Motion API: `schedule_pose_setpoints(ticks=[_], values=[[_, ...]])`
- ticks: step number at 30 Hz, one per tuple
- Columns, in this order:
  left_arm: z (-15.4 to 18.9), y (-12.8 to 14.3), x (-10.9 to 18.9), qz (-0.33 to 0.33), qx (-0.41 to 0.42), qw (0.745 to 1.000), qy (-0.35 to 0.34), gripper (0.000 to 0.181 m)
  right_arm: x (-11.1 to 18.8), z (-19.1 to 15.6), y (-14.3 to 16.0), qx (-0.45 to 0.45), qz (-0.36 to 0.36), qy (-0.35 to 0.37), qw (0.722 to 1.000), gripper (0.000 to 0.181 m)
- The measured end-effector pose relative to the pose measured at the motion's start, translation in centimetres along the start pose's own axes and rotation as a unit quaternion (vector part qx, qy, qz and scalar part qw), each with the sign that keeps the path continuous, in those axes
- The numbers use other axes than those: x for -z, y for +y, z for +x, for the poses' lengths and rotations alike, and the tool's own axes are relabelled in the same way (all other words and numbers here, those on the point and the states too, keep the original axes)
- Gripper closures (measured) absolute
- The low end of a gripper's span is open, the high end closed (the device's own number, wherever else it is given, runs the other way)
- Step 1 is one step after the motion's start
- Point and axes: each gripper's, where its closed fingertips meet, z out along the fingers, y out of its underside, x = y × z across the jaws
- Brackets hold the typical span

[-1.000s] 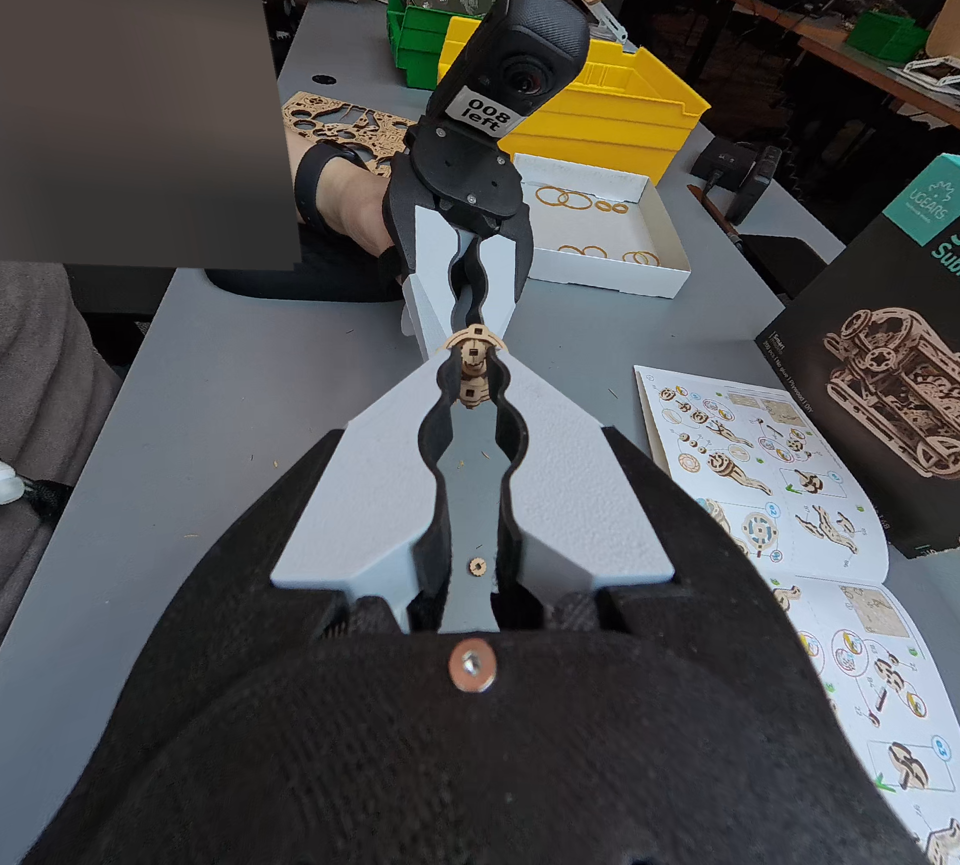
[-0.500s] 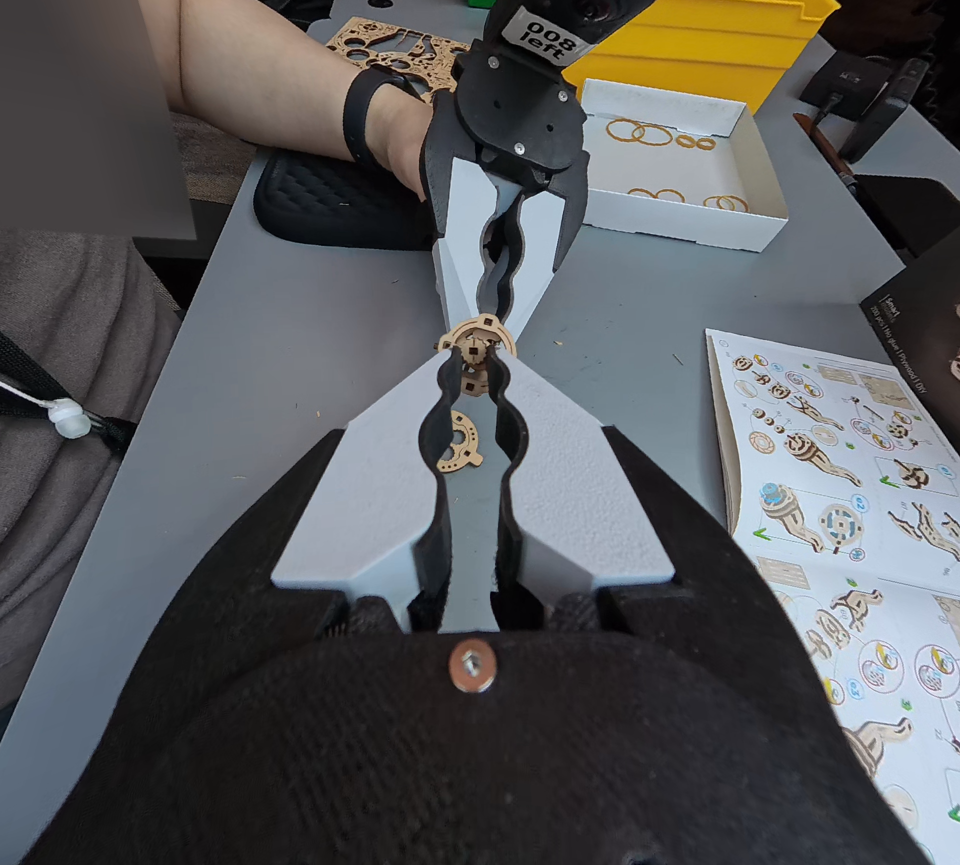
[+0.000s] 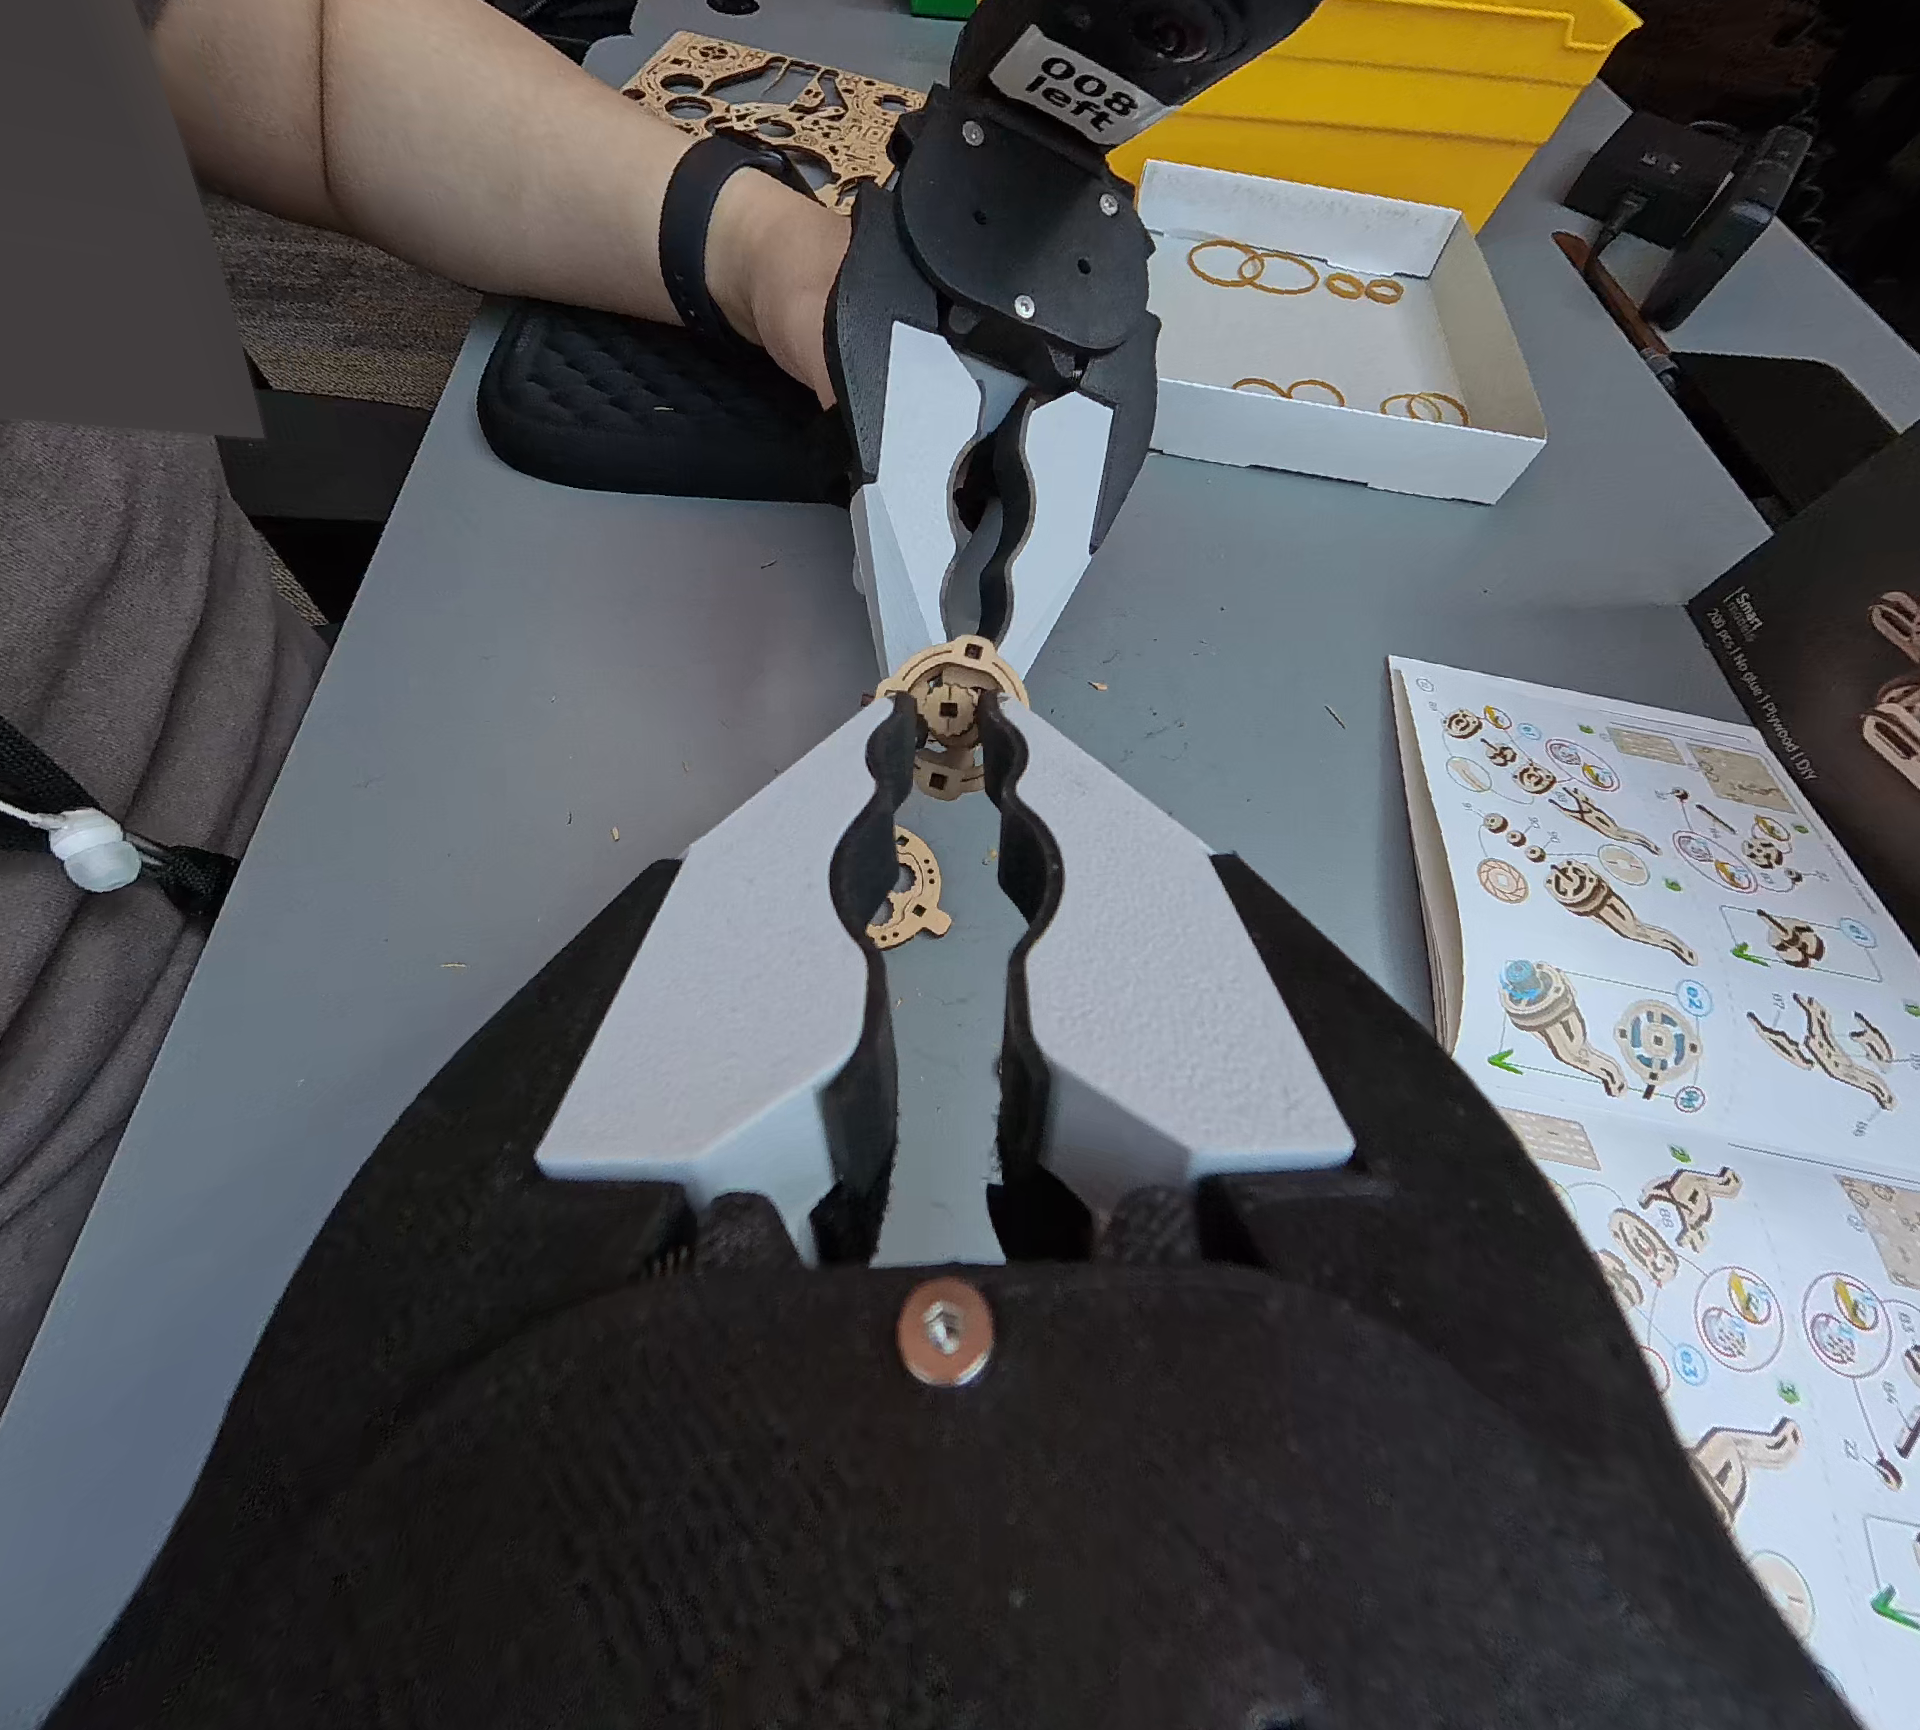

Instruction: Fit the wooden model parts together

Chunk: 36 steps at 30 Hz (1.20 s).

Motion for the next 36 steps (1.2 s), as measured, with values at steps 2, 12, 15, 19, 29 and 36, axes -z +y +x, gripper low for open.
schedule_pose_setpoints(ticks=[2,12,15,19,29,36], values=[[0.0,-0.1,0.0,0.004,0.001,1.000,0.000,0.173,0.0,0.1,-0.1,0.001,0.002,0.003,1.000,0.170],[0.0,-0.5,0.3,0.020,0.009,1.000,0.003,0.173,1.3,0.6,-1.5,-0.003,0.049,0.015,0.999,0.169],[0.0,-0.5,0.3,0.020,0.009,1.000,0.003,0.173,1.1,0.5,-1.2,-0.006,0.044,0.012,0.999,0.169],[0.1,-0.5,0.2,0.019,0.009,1.000,0.004,0.173,0.9,0.4,-1.1,0.004,0.039,0.015,0.999,0.171],[0.1,-0.3,0.0,0.013,0.008,1.000,0.004,0.173,0.8,0.3,-0.9,0.005,0.033,0.011,0.999,0.173],[0.1,-0.2,0.0,0.010,0.007,1.000,0.002,0.173,0.8,0.2,-0.8,0.001,0.029,0.006,1.000,0.173]])
